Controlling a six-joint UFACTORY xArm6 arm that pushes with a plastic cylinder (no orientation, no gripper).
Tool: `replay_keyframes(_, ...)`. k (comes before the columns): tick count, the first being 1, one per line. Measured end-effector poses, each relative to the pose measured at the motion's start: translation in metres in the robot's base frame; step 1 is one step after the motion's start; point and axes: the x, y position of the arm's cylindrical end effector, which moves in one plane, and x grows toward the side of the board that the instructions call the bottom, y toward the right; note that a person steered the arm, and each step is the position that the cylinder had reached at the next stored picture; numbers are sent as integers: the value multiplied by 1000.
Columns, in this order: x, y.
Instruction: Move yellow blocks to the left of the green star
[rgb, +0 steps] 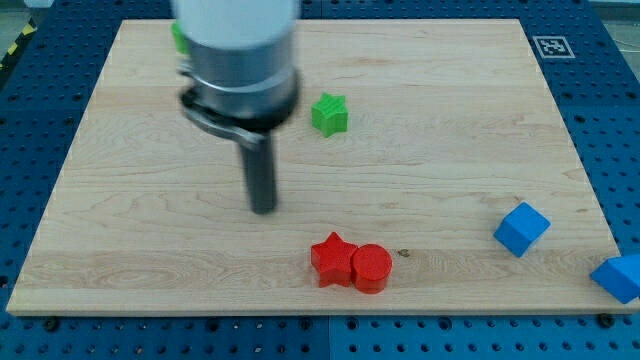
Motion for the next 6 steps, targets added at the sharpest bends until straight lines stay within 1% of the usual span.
replay_keyframes(1, -56, -81)
replay_keyframes(2, -126, -124)
replay_keyframes(4, -188, -132)
replay_keyframes(5, -215, -122)
replay_keyframes(6, -220, -82)
